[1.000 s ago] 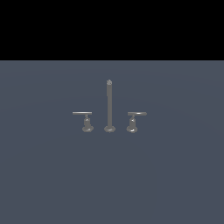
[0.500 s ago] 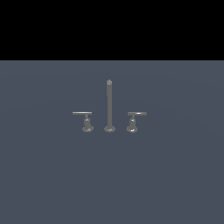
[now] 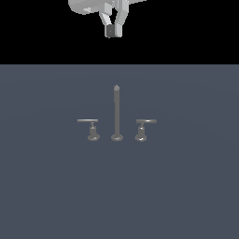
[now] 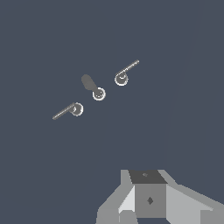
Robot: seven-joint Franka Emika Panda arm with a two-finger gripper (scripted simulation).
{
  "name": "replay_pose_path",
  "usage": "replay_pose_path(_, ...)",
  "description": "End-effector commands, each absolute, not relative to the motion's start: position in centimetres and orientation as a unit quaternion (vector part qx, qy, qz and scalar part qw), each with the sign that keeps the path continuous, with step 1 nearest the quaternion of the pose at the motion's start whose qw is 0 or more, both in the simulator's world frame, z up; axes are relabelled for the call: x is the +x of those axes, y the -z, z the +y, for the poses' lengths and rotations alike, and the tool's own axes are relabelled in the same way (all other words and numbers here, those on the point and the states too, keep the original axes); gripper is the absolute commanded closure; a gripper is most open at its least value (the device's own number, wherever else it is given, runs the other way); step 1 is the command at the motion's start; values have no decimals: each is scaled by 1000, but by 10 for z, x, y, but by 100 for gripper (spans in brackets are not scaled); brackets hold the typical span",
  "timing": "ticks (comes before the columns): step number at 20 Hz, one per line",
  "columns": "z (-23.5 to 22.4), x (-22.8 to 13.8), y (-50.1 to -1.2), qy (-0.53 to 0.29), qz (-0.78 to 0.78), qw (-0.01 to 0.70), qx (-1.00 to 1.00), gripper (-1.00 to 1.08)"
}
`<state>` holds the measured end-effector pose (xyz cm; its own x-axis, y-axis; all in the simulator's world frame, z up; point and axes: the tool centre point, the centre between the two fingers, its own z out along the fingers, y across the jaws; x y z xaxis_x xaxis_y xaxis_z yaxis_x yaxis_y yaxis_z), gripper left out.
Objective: Turn on the faucet by rotating a designated handle.
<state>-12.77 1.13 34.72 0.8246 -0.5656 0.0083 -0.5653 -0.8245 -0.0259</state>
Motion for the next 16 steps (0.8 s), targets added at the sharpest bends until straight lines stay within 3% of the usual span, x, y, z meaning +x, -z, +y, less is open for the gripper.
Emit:
replay_pose_path(1,9,-113,-329,8,327,11,-945,108)
replay_pose_path(16,-22,-33,-229,4,496,8,-868,108)
